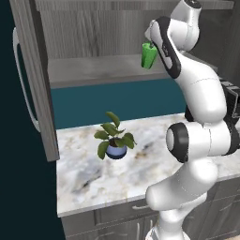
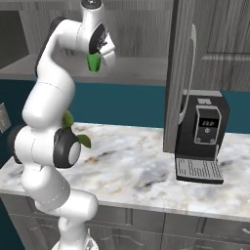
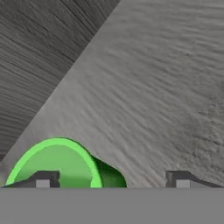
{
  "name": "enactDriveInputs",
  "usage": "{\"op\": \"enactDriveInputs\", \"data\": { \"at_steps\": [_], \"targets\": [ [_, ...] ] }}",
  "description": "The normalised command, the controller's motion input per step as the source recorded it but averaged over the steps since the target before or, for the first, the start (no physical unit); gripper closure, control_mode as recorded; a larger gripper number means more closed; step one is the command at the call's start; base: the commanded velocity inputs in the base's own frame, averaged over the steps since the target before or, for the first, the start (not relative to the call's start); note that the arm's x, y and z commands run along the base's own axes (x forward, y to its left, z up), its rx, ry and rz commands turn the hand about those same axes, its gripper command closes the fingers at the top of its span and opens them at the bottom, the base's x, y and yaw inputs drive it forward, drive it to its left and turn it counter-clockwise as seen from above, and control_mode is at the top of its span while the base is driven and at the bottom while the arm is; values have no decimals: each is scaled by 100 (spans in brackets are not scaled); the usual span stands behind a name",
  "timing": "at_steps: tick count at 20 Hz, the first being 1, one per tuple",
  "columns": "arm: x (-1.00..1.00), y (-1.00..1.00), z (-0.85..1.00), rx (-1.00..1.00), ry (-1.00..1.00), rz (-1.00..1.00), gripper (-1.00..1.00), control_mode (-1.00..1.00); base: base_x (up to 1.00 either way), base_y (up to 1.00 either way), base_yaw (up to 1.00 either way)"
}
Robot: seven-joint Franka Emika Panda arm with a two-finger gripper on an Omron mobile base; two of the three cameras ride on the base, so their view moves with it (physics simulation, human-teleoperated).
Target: Move the cup from next to the sink to the open cabinet. Then, move the bowl with the lemon to the fridge to clear the area for faucet cleaning.
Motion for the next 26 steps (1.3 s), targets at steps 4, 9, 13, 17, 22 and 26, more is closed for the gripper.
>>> {"op": "enactDriveInputs", "data": {
  "at_steps": [4,9,13,17,22,26],
  "targets": [
    [0,12,39,0,-15,-15,-100,-100,0,0,0],
    [-68,5,42,0,-36,-8,-100,-100,0,0,0],
    [-100,-39,-29,13,-38,0,-100,-100,0,0,0],
    [-100,-44,-77,13,-26,0,-100,-100,0,0,0],
    [-100,-32,-100,4,-17,-1,-100,-100,0,0,0],
    [-100,-5,-100,0,-15,0,-100,-100,0,0,0]
  ]
}}
